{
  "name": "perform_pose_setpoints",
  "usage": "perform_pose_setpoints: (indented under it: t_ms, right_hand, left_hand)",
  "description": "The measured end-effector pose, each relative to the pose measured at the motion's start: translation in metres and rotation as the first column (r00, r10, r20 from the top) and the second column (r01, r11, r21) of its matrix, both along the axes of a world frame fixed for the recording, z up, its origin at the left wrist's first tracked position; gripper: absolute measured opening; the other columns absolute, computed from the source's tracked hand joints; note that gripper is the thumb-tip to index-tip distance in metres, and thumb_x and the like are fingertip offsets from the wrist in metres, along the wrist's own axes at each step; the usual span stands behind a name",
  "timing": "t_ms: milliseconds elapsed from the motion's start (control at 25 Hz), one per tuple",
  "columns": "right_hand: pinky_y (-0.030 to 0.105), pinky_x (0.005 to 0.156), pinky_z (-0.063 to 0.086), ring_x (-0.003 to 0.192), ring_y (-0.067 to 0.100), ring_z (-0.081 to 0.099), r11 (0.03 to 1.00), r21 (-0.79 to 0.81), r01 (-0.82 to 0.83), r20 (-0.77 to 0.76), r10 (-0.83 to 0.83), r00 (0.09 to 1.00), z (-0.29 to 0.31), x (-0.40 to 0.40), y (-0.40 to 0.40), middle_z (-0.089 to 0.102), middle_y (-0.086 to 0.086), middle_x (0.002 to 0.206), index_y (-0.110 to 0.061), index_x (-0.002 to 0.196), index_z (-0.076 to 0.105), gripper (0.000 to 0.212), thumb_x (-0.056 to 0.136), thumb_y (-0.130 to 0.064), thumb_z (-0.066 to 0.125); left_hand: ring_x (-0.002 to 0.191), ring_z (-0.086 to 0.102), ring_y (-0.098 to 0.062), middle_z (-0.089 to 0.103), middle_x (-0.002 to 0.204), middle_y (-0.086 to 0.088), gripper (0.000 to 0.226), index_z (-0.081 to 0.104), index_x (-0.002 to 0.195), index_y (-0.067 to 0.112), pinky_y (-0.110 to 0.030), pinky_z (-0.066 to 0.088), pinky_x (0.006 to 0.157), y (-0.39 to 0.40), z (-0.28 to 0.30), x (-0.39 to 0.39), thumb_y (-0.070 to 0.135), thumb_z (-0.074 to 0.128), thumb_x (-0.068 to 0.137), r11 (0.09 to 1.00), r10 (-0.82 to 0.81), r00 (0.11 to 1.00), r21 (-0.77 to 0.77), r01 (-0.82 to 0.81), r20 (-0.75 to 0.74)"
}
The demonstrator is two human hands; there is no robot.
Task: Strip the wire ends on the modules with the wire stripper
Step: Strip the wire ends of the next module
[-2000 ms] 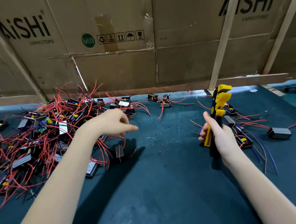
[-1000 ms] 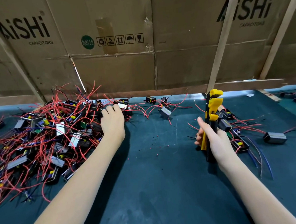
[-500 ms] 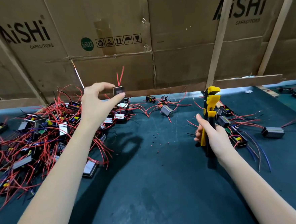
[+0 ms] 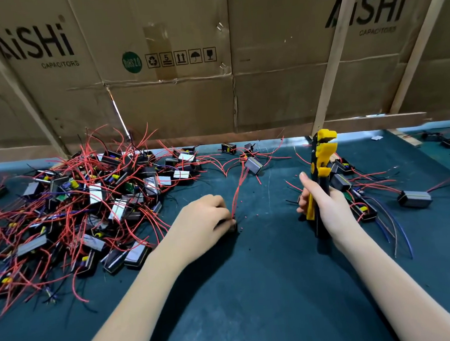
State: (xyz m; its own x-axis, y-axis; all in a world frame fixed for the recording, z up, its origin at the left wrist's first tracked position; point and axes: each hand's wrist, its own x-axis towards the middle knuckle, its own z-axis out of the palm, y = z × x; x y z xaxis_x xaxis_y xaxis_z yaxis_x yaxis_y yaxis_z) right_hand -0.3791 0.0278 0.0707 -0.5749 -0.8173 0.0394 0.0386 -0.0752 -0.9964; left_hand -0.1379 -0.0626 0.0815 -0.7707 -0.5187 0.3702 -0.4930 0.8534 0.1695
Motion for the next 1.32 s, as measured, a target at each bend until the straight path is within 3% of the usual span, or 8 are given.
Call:
perform_pose_setpoints:
  t_ms: [200, 320, 480, 640, 880, 1040, 1120, 1320]
  right_hand:
    - [0.036, 0.070, 0.047, 0.060, 0.020, 0.057, 1.000, 0.024, -0.013, 0.003, 0.013, 1.000, 0.002, 0.001, 0.001, 0.056, 0.003, 0.065, -0.015, 0.071, 0.059, 0.047, 0.069, -0.060, 0.073]
    - [0.039, 0.072, 0.047, 0.061, 0.020, 0.058, 0.999, 0.032, -0.016, -0.011, 0.017, 1.000, 0.002, 0.000, 0.001, 0.057, 0.003, 0.065, -0.013, 0.072, 0.058, 0.050, 0.069, -0.061, 0.072]
    - [0.039, 0.071, 0.048, 0.059, 0.019, 0.058, 1.000, 0.023, -0.016, -0.016, 0.017, 1.000, 0.002, 0.001, 0.002, 0.057, 0.002, 0.064, -0.013, 0.072, 0.057, 0.054, 0.065, -0.064, 0.073]
    - [0.038, 0.070, 0.049, 0.060, 0.018, 0.059, 0.999, 0.030, -0.030, -0.020, 0.031, 0.999, 0.001, 0.000, 0.001, 0.059, 0.001, 0.064, -0.013, 0.073, 0.058, 0.051, 0.066, -0.061, 0.073]
    - [0.035, 0.085, 0.052, 0.080, 0.020, 0.070, 0.994, 0.083, -0.073, -0.136, 0.084, 0.987, 0.001, 0.002, 0.004, 0.072, 0.002, 0.079, -0.015, 0.085, 0.065, 0.056, 0.061, -0.065, 0.073]
    - [0.031, 0.076, 0.049, 0.075, 0.020, 0.064, 0.989, 0.102, -0.103, -0.323, 0.131, 0.937, -0.001, 0.009, 0.006, 0.069, 0.006, 0.080, -0.020, 0.088, 0.065, 0.041, 0.072, -0.055, 0.077]
    - [0.024, 0.069, 0.043, 0.067, 0.013, 0.057, 0.995, 0.103, 0.007, -0.537, 0.050, 0.842, -0.003, 0.012, 0.008, 0.064, 0.000, 0.071, -0.024, 0.080, 0.063, 0.037, 0.071, -0.056, 0.077]
    - [0.040, 0.071, 0.044, 0.072, 0.026, 0.057, 0.971, 0.002, 0.241, -0.946, -0.076, 0.316, -0.003, 0.010, 0.011, 0.058, -0.002, 0.072, -0.016, 0.079, 0.057, 0.047, 0.069, -0.059, 0.074]
  left_hand:
    - [0.085, 0.057, -0.017, 0.062, 0.088, 0.003, 0.006, 0.071, 0.083, 0.013, -0.037, 0.048, 0.079, 0.005, 0.011, 0.009, 0.009, 0.073, 0.079, 0.994, 0.001, 0.984, 0.111, 0.019, -0.177]
    - [0.058, 0.049, -0.014, 0.050, 0.054, 0.008, 0.032, 0.054, 0.059, 0.023, -0.032, 0.045, 0.058, -0.001, 0.016, 0.021, 0.041, 0.065, 0.083, 0.956, 0.293, 0.883, 0.095, -0.278, -0.368]
    - [0.057, 0.056, -0.013, 0.054, 0.047, 0.006, 0.062, 0.056, 0.050, 0.018, -0.024, 0.037, 0.053, -0.007, 0.008, 0.025, 0.073, 0.055, 0.079, 0.778, 0.622, 0.773, 0.216, -0.590, -0.124]
    - [0.067, 0.066, -0.003, 0.072, 0.069, 0.009, 0.009, 0.074, 0.073, 0.022, -0.020, 0.050, 0.069, -0.004, -0.003, 0.008, 0.026, 0.080, 0.078, 0.800, 0.502, 0.779, 0.544, -0.253, -0.376]
    - [0.073, 0.071, -0.007, 0.076, 0.074, -0.004, 0.006, 0.075, 0.090, 0.010, -0.014, 0.046, 0.065, -0.001, -0.012, -0.009, 0.012, 0.075, 0.085, 0.613, 0.598, 0.624, 0.789, 0.048, -0.503]
    - [0.063, 0.066, -0.005, 0.072, 0.067, 0.001, 0.008, 0.072, 0.084, 0.008, -0.009, 0.045, 0.063, 0.000, -0.007, -0.009, 0.010, 0.068, 0.090, 0.609, 0.456, 0.698, 0.765, 0.206, -0.552]
    - [0.061, 0.064, -0.008, 0.071, 0.064, -0.001, 0.008, 0.069, 0.091, 0.005, -0.011, 0.045, 0.065, 0.001, -0.006, -0.006, 0.010, 0.064, 0.093, 0.576, 0.394, 0.741, 0.774, 0.263, -0.544]
    - [0.070, 0.070, -0.016, 0.076, 0.080, -0.010, 0.012, 0.066, 0.086, 0.011, -0.020, 0.046, 0.067, 0.005, -0.007, -0.004, 0.012, 0.060, 0.096, 0.536, 0.303, 0.830, 0.803, 0.258, -0.469]
